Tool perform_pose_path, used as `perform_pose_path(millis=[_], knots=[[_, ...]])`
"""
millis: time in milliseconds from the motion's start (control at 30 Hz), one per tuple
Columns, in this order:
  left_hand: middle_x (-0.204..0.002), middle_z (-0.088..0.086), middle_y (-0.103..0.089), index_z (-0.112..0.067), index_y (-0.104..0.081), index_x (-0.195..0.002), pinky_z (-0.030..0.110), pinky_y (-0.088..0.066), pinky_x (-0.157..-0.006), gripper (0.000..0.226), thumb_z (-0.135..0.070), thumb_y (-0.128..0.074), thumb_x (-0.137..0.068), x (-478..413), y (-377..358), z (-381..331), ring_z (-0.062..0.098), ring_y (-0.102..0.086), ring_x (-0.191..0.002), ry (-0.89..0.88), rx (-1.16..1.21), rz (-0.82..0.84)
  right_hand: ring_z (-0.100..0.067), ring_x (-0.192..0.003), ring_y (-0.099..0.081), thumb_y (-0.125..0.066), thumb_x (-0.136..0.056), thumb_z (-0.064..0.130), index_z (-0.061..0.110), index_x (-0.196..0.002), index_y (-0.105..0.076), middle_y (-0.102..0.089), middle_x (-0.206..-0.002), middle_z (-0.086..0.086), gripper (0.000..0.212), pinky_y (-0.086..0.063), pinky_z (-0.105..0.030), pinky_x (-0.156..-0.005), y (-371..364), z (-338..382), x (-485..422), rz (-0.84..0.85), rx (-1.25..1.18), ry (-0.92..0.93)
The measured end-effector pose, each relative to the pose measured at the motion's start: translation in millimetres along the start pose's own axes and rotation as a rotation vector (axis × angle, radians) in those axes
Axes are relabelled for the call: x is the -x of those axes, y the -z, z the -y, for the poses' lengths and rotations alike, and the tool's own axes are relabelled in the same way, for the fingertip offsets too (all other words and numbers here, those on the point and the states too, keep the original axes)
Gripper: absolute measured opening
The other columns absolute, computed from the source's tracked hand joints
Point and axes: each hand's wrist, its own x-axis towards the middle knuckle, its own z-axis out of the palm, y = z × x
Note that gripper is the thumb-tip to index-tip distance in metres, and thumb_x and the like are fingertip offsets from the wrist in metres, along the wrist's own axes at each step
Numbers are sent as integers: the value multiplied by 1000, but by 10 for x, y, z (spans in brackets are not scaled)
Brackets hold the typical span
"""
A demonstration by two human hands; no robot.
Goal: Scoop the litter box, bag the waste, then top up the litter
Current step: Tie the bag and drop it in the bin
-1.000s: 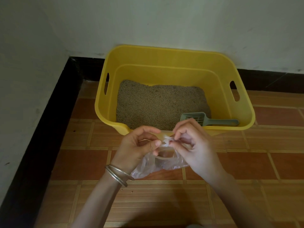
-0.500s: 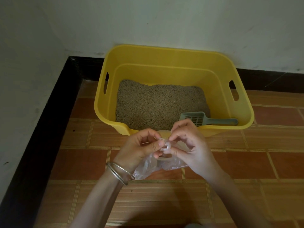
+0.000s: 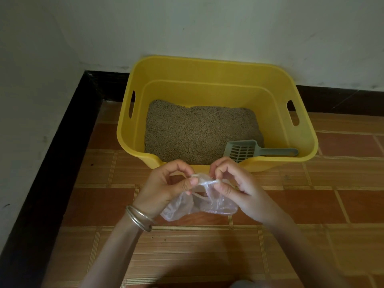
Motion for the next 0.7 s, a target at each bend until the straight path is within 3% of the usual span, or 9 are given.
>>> perform_pose_path(millis=[133,267,333,433,500,567,700], knots=[[-79,-6,-60,-15,-66,-76,19,-48,-71,32,-42,-78,-66,63,43,36,9,-59,-73,-99,-69,20,-10,-79,-53,-51,-89,28,8,-86,-49,-53,-85,0,20,-44,-18,-72,18,10,27,15,-203,-167],[-94,0,-58,-21,-71,-79,22,-48,-83,13,-31,-75,-70,82,21,43,12,-60,-88,-198,-241,64,-8,-74,-54,-49,-90,21,-5,-89,-51,-55,-76,-7,27,-43,-16,-70,2,18,25,1,-244,-221],[-97,-4,-59,-25,-73,-79,23,-49,-81,8,-22,-70,-73,91,25,44,10,-62,-86,-262,-403,58,-12,-74,-54,-54,-89,27,3,-87,-53,-57,-74,1,24,-44,-24,-72,0,20,16,-4,-236,-234],[-99,-5,-62,-22,-75,-81,22,-50,-73,10,-19,-68,-73,100,12,48,7,-62,-78,-338,-628,43,-32,-75,-54,-60,-82,37,24,-76,-54,-60,-81,5,15,-44,-47,-70,-3,36,16,-41,-143,-225],[-94,-6,-63,-18,-74,-78,19,-50,-70,10,-24,-69,-72,97,-26,41,5,-62,-76,-351,-661,5,-40,-75,-51,-62,-80,35,25,-73,-54,-61,-81,4,15,-44,-52,-68,-10,49,18,-76,-97,-184],[-87,-7,-64,-17,-72,-74,20,-49,-69,10,-27,-69,-72,82,-58,38,3,-61,-76,-366,-680,-58,-42,-73,-49,-63,-81,30,17,-73,-55,-60,-80,-1,17,-43,-51,-67,-14,58,21,-88,-54,-131],[-72,-9,-61,-28,-47,-82,25,-44,-59,23,-41,-61,-67,63,-74,47,6,-57,-64,-278,-801,-188,-19,-77,-57,-65,-81,22,11,-75,-56,-60,-79,2,15,-47,-35,-71,-37,78,37,-103,15,-73]])
